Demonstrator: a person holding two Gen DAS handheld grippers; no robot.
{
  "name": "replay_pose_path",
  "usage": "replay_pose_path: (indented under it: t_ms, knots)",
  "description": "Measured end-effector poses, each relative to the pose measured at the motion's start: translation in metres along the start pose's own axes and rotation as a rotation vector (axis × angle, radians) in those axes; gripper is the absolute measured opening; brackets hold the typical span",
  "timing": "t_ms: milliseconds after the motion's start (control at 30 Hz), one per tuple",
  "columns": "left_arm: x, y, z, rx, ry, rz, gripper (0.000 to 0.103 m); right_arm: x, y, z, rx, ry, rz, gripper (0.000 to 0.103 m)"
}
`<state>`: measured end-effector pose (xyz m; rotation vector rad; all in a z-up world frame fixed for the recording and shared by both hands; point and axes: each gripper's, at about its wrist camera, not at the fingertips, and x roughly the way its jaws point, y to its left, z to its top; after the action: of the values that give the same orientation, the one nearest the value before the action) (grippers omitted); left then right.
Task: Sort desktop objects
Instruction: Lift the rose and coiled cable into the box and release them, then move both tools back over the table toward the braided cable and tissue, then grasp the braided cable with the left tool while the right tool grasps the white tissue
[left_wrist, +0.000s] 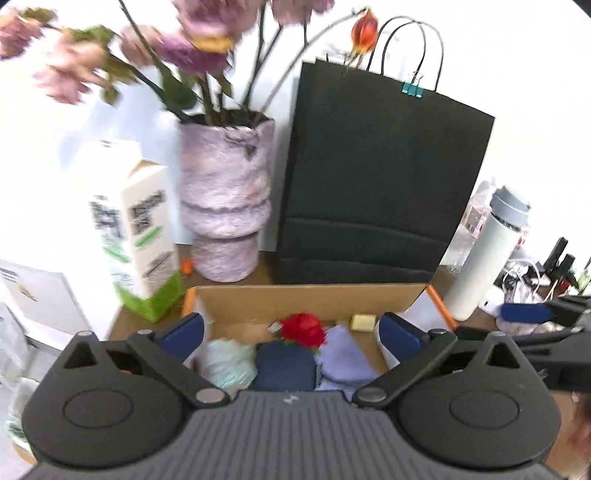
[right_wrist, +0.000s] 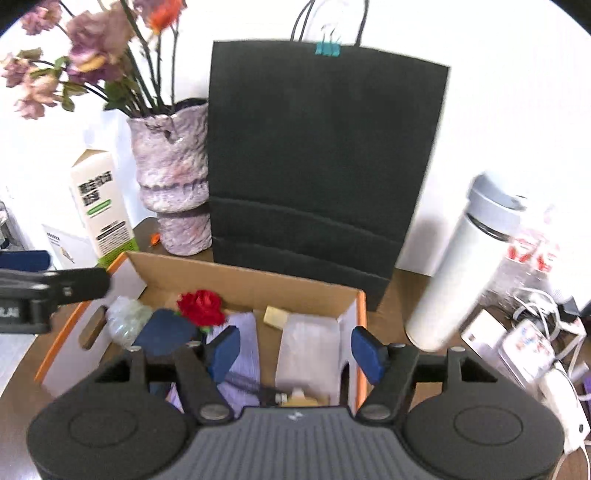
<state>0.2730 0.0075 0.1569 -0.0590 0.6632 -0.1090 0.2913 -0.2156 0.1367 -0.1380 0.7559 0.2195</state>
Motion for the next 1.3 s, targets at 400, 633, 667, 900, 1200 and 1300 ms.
replay_pose_path:
  t_ms: [400,633,667,900,1200,1300]
  knots:
    - [-0.111,-0.024,-0.160,0.114,-0.205,0.106,0.103,-0.093,0.034,-0.150,0.051,-0.156,0.084,0.071]
    - [-0.155,-0.035,-0.260,0.105,-0.194,0.099,0.103,-0.130,0.062,-0.253,0.046,-0.204,0.046,0.072]
    - [-0.158,-0.036,-0.273,0.094,-0.178,0.098,0.103,-0.133,0.066,-0.266,0.037,-0.194,0.044,0.072]
    - [-0.178,-0.047,-0.317,0.109,-0.166,0.095,0.103,-0.152,0.080,-0.319,-0.005,-0.188,-0.033,0.070]
    - [-0.178,-0.052,-0.320,0.081,-0.153,0.070,0.103,-0.149,0.071,-0.336,0.090,-0.155,0.007,0.069]
    - [-0.177,-0.051,-0.319,0.078,-0.146,0.070,0.103,-0.149,0.070,-0.337,0.095,-0.154,0.013,0.069]
